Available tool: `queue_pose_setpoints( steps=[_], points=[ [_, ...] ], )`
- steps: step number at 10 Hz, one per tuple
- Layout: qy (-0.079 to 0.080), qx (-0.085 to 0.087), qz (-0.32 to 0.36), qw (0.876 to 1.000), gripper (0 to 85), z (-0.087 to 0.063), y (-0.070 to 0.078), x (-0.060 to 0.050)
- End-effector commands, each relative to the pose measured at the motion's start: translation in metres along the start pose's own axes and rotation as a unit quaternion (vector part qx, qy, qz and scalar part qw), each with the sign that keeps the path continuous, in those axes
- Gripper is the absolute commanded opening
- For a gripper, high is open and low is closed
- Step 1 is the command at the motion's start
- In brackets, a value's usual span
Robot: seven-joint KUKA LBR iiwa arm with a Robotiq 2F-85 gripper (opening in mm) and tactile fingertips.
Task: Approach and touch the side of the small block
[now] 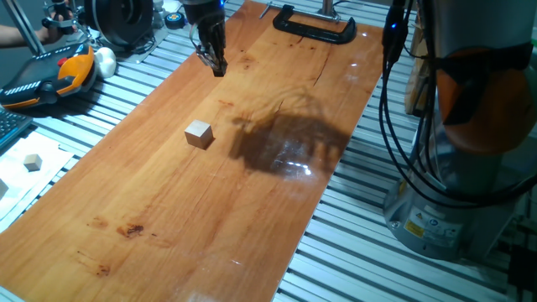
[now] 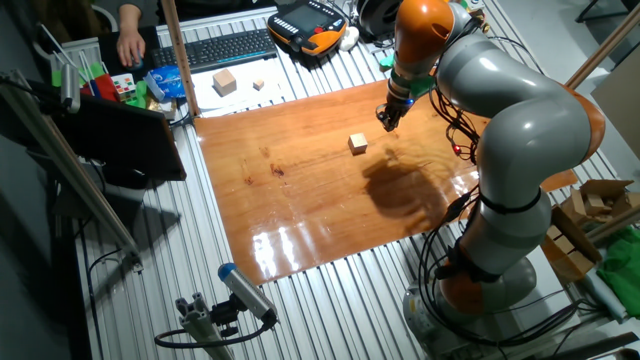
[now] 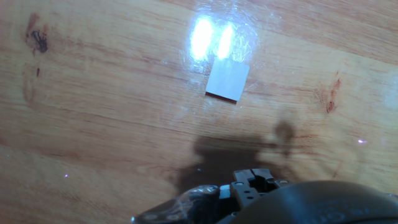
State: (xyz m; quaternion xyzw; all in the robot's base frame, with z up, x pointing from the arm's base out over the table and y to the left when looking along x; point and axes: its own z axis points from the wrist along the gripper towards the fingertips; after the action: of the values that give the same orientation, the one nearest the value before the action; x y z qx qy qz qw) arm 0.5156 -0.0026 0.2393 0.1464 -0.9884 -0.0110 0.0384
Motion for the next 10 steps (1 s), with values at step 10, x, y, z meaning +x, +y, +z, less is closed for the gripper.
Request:
queue_pose_setpoints(
  steps=[10],
  points=[
    [-0.001, 0.001, -0.004, 1.0, 0.7, 0.0002, 0.0004, 0.0001]
  ],
)
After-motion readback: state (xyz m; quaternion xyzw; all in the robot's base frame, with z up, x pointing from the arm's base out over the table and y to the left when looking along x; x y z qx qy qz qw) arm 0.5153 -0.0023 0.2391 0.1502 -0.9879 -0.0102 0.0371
